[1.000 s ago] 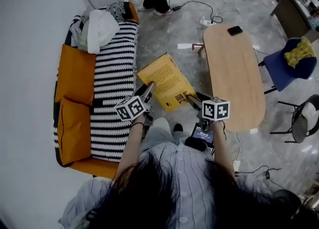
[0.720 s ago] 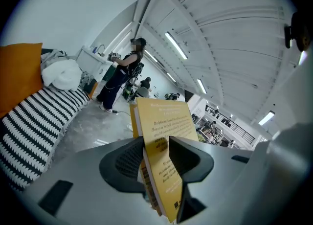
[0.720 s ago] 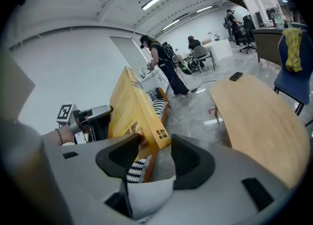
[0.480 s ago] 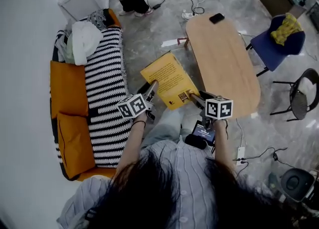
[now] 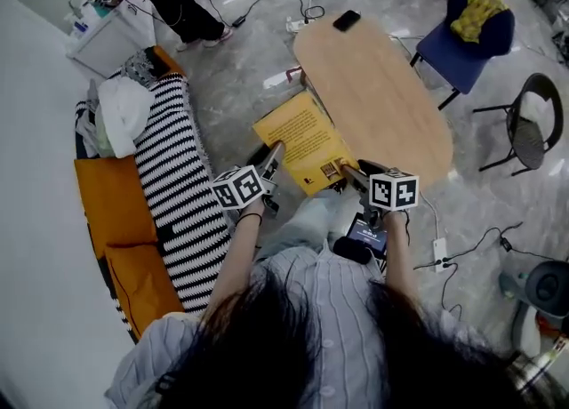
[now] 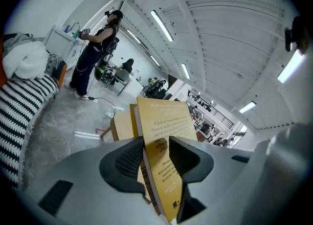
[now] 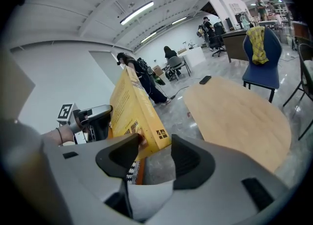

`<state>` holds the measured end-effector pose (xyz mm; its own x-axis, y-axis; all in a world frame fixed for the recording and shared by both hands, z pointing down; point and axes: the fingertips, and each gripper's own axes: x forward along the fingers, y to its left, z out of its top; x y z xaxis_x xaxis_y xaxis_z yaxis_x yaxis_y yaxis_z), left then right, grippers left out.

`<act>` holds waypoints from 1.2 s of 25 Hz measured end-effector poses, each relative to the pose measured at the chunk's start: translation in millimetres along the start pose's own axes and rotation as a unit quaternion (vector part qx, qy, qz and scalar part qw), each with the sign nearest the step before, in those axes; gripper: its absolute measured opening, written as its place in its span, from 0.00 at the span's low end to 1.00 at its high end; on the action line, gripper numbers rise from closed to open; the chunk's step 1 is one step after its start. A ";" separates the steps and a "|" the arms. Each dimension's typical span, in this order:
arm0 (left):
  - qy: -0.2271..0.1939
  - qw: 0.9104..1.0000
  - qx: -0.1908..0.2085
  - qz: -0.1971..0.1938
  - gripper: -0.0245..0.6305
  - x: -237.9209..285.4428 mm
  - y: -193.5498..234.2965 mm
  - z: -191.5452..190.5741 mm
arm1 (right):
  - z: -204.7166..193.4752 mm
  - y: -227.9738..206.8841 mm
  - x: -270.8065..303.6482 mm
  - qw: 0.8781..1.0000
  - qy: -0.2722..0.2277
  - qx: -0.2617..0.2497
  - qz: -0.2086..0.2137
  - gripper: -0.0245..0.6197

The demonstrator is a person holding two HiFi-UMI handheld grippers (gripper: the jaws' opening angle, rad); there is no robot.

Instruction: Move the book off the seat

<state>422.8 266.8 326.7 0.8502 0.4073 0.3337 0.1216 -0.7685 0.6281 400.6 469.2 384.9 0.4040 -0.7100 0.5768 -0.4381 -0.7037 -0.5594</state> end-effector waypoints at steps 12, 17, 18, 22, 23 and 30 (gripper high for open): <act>0.062 0.998 -0.009 -0.018 0.28 108.9 -20.9 -7.1 | 34.4 -83.3 -5.2 0.998 0.000 0.052 -0.032 0.38; 0.088 0.996 -0.017 -0.027 0.28 142.9 -18.2 -16.6 | 37.3 -109.6 0.8 0.996 0.009 0.069 -0.048 0.38; 0.096 0.995 -0.018 -0.029 0.28 148.2 -16.9 -20.0 | 36.3 -113.9 1.6 0.996 0.011 0.073 -0.052 0.38; 0.123 0.992 -0.017 -0.029 0.28 172.7 -11.9 -31.8 | 35.2 -133.7 4.3 0.994 0.019 0.093 -0.062 0.38; 0.128 0.991 -0.018 -0.030 0.28 178.1 -10.4 -34.4 | 35.1 -138.4 5.5 0.993 0.020 0.095 -0.066 0.38; 0.161 0.986 -0.017 -0.041 0.28 206.0 4.1 -56.9 | 26.0 -162.7 16.0 0.989 0.027 0.112 -0.087 0.38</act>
<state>569.3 375.6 438.0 0.6309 0.6069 0.4833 0.1606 -0.7116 0.6840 499.2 571.7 469.6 0.4124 -0.5787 0.7036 -0.1738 -0.8081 -0.5628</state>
